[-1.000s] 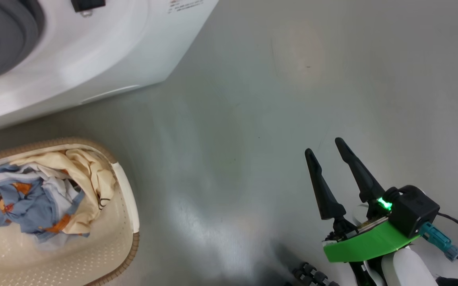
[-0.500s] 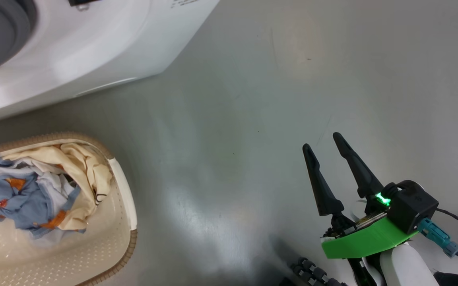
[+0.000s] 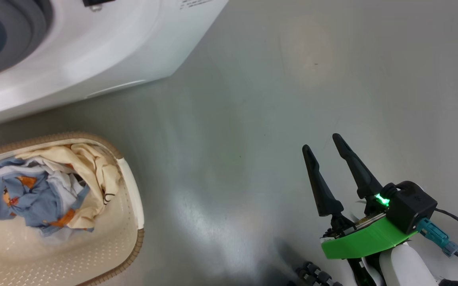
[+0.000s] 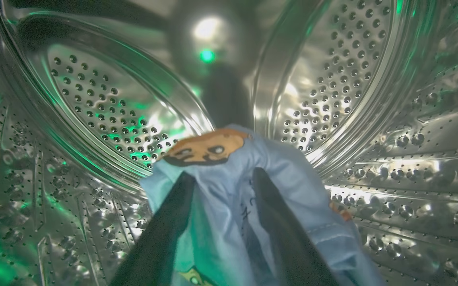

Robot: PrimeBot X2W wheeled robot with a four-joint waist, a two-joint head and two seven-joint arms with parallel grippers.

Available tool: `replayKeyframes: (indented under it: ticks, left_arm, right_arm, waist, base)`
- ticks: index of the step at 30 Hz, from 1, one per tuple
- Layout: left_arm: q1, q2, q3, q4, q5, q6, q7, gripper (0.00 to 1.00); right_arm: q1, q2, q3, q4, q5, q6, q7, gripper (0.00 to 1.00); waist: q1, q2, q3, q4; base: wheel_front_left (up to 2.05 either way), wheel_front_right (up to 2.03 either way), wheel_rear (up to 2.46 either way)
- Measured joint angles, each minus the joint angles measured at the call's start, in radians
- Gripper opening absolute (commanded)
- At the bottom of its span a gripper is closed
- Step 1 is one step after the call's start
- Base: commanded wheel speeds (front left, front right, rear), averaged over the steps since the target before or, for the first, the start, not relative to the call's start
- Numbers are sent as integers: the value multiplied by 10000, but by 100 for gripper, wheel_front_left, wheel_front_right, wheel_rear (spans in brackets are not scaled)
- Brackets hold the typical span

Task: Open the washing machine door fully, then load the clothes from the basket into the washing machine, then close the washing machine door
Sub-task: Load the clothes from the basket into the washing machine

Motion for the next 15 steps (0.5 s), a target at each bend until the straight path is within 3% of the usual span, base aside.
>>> replayKeyframes:
  ticks: [8,15]
  left_arm:
    - [-154,-77,-219,1360,86,207,0,100]
    - [-227,-215,-305,1542,48,259,0,100]
  right_arm:
    - [2,0,-46,33,-2,0,0,100]
    - [1,-2,-92,38,-15,0,0,100]
  waist:
    - [1,0,-147,144]
    - [0,0,-277,367]
  base:
    - [0,0,0]
    - [0,0,0]
